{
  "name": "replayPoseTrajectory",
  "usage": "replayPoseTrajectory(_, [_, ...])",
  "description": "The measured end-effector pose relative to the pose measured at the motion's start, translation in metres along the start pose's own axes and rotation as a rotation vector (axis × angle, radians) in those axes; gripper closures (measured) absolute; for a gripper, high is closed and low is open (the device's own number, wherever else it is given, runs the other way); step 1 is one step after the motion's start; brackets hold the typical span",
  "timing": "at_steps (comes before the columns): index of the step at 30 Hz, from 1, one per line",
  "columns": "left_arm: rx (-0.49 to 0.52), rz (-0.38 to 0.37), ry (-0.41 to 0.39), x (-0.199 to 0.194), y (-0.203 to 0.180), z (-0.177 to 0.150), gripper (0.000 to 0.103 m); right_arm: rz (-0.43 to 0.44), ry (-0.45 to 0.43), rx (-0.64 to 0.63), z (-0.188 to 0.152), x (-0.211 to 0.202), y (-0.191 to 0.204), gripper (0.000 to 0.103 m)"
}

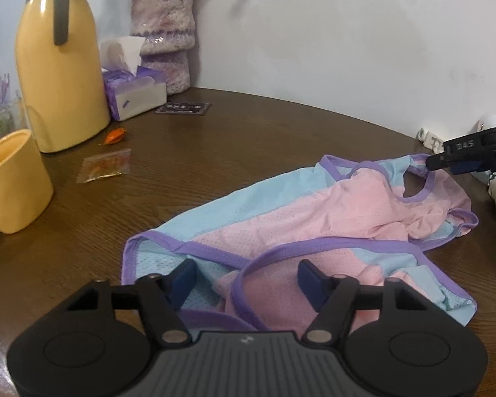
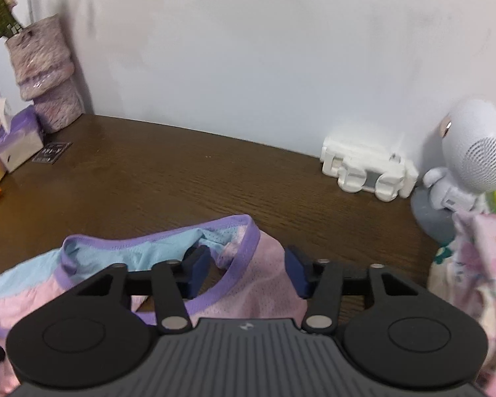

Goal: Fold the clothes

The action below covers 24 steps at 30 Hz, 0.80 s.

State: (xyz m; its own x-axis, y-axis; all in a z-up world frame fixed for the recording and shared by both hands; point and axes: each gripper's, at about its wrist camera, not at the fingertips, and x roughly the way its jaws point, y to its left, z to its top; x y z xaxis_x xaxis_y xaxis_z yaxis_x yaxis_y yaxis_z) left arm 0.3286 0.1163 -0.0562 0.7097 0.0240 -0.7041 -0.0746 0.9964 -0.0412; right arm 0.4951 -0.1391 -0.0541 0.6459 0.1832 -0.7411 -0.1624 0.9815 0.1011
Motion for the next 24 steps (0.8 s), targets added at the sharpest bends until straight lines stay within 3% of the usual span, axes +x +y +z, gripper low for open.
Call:
replayPoseTrajectory(3, [0.019, -0.007, -0.007, 0.002, -0.002, 0.002, 0.048, 0.022, 0.003, 0.03, 0.002, 0.01, -0.003, 0.073])
replayPoseTrajectory(5, [0.03, -0.014, -0.008, 0.003, -0.003, 0.003, 0.06, 0.04, -0.011, 0.041, 0.002, 0.011, -0.003, 0.088])
replayPoseTrajectory(6, [0.036, -0.02, -0.01, 0.004, -0.004, 0.004, 0.064, 0.049, -0.013, 0.038, 0.002, 0.012, -0.003, 0.091])
replayPoseTrajectory(8, [0.038, -0.031, -0.011, 0.004, -0.004, 0.004, 0.088, 0.062, -0.016, 0.028, 0.001, 0.012, 0.0, 0.097])
replayPoseTrajectory(10, [0.037, -0.038, -0.015, 0.003, -0.003, 0.005, 0.095, 0.076, -0.028, 0.022, -0.001, 0.009, 0.002, 0.098])
replayPoseTrajectory(17, [0.043, -0.054, -0.108, -0.026, 0.003, 0.008, 0.099, 0.225, -0.133, 0.121, 0.002, -0.042, -0.007, 0.099])
replayPoseTrajectory(21, [0.017, -0.068, -0.176, -0.059, 0.012, 0.006, 0.099, 0.275, -0.237, 0.119, 0.006, -0.102, -0.016, 0.099])
replayPoseTrajectory(24, [0.008, -0.08, -0.219, -0.091, 0.019, -0.002, 0.099, 0.257, -0.313, 0.064, -0.002, -0.155, -0.022, 0.099])
